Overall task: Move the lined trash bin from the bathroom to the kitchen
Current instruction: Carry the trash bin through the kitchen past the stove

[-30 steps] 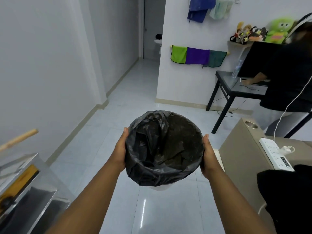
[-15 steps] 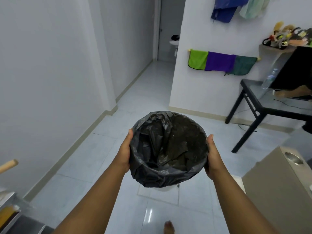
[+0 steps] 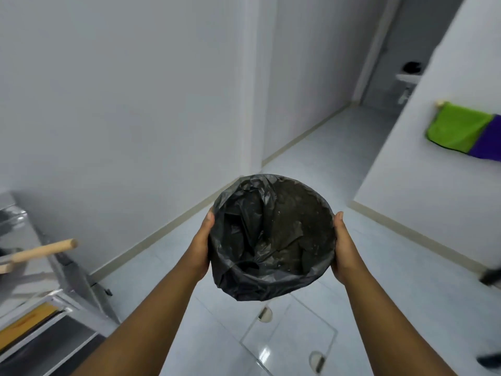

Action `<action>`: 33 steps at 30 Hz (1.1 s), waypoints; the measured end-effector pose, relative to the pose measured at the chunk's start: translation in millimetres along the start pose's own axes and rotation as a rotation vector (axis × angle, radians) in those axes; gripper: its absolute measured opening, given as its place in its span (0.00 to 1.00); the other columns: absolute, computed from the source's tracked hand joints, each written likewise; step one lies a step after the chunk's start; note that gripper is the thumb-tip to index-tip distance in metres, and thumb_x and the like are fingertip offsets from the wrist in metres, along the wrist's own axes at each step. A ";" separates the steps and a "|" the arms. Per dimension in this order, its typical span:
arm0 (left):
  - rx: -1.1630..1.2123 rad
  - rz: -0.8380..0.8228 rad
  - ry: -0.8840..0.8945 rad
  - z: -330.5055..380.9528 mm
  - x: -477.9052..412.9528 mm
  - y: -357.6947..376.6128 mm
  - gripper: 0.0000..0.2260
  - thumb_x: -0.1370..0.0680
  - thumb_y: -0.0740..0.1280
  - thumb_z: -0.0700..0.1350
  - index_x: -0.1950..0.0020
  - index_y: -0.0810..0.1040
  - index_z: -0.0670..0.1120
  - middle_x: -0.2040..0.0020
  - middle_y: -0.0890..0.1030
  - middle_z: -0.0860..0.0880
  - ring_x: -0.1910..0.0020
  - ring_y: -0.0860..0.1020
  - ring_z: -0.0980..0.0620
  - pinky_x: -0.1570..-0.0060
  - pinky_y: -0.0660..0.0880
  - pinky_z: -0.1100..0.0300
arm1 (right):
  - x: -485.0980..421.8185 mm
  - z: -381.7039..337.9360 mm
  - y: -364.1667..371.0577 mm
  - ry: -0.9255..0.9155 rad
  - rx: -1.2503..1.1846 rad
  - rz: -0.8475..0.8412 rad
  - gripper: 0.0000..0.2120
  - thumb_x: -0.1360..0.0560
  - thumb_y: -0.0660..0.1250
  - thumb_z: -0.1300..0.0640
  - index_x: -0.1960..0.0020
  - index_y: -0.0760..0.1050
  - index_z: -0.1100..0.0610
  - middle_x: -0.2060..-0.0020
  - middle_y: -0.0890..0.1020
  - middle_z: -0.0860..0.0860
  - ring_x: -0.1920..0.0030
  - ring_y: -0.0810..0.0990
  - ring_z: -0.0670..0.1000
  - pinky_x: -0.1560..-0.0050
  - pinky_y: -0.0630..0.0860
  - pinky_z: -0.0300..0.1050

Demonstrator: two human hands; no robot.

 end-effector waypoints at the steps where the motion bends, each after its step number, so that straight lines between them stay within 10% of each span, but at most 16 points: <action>1: 0.007 0.010 -0.002 0.4 -5.7 -8.6 0.27 0.23 0.55 0.66 0.29 0.74 0.54 0.34 0.81 0.49 0.33 0.78 0.47 0.33 0.71 0.47 | -12.7 -0.3 8.1 0.012 0.001 -0.025 0.29 0.31 0.50 0.28 0.37 0.72 0.39 0.42 0.77 0.44 0.42 0.76 0.48 0.37 0.70 0.48; 33: 0.187 0.795 -0.120 -53.1 -134.8 -259.8 0.22 0.22 0.53 0.66 0.34 0.75 0.61 0.35 0.79 0.55 0.36 0.77 0.54 0.41 0.74 0.56 | -342.0 127.7 296.0 0.417 0.271 -0.632 0.29 0.26 0.49 0.30 0.33 0.72 0.40 0.34 0.76 0.47 0.35 0.74 0.54 0.35 0.72 0.56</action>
Point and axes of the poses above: each hand's wrist, its own x-axis away from the middle knuckle, its own y-axis out of the palm, z = x × y, the point moved 6 cm from there along -x, towards the middle knuckle
